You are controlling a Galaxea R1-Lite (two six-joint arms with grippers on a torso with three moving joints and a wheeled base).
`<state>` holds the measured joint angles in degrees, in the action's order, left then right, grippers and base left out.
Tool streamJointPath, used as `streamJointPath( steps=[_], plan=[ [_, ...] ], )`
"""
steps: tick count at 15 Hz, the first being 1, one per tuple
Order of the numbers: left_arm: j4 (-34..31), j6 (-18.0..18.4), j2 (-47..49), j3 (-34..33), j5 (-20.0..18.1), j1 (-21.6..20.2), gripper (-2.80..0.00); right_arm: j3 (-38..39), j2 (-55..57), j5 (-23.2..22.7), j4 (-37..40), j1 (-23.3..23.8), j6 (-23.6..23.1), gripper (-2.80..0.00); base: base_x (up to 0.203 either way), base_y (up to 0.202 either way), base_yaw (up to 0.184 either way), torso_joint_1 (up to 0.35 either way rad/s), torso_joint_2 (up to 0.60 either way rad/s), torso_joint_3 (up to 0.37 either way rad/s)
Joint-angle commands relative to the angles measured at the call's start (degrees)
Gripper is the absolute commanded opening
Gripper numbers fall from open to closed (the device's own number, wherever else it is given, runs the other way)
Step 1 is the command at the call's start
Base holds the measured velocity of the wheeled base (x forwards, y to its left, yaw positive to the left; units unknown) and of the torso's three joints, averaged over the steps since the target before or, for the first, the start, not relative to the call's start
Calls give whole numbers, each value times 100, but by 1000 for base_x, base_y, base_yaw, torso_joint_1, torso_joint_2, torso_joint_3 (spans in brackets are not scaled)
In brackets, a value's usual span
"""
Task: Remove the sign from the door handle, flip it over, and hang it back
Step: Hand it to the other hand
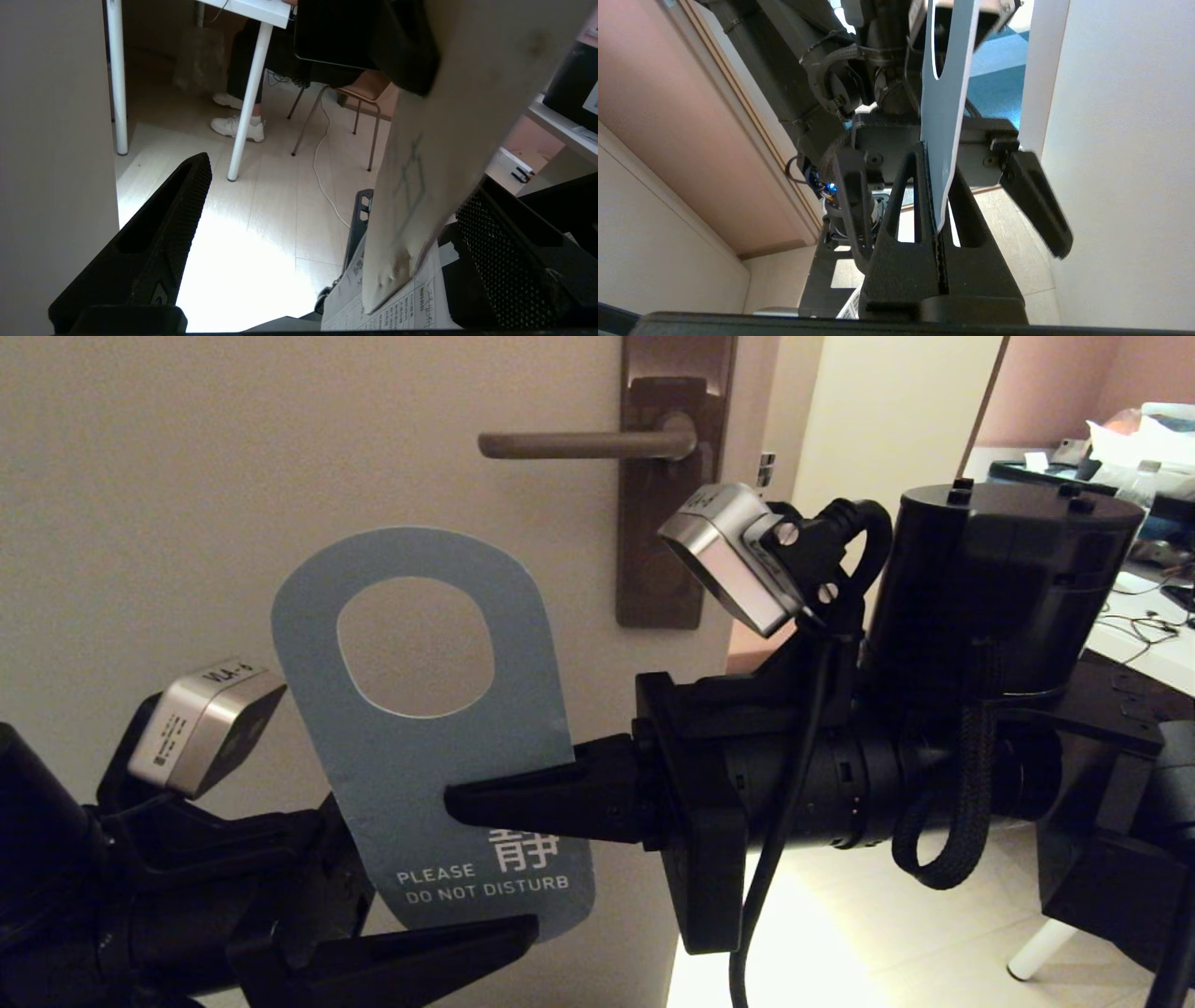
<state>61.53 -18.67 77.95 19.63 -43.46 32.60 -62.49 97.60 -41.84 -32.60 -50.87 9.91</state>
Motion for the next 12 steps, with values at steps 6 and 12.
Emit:
streamJointPath(
  steps=[6, 12],
  plan=[
    [245, -49, 89, -39, -22, 10, 0, -18, 49, -18, -45, 7, -7, -280, 0, 0, 0, 0, 0, 0],
    [245, -49, 54, -74, -22, 10, 0, -9, 49, 0, -45, 7, -7, -280, 0, 0, 0, 0, 0, 0]
  ],
)
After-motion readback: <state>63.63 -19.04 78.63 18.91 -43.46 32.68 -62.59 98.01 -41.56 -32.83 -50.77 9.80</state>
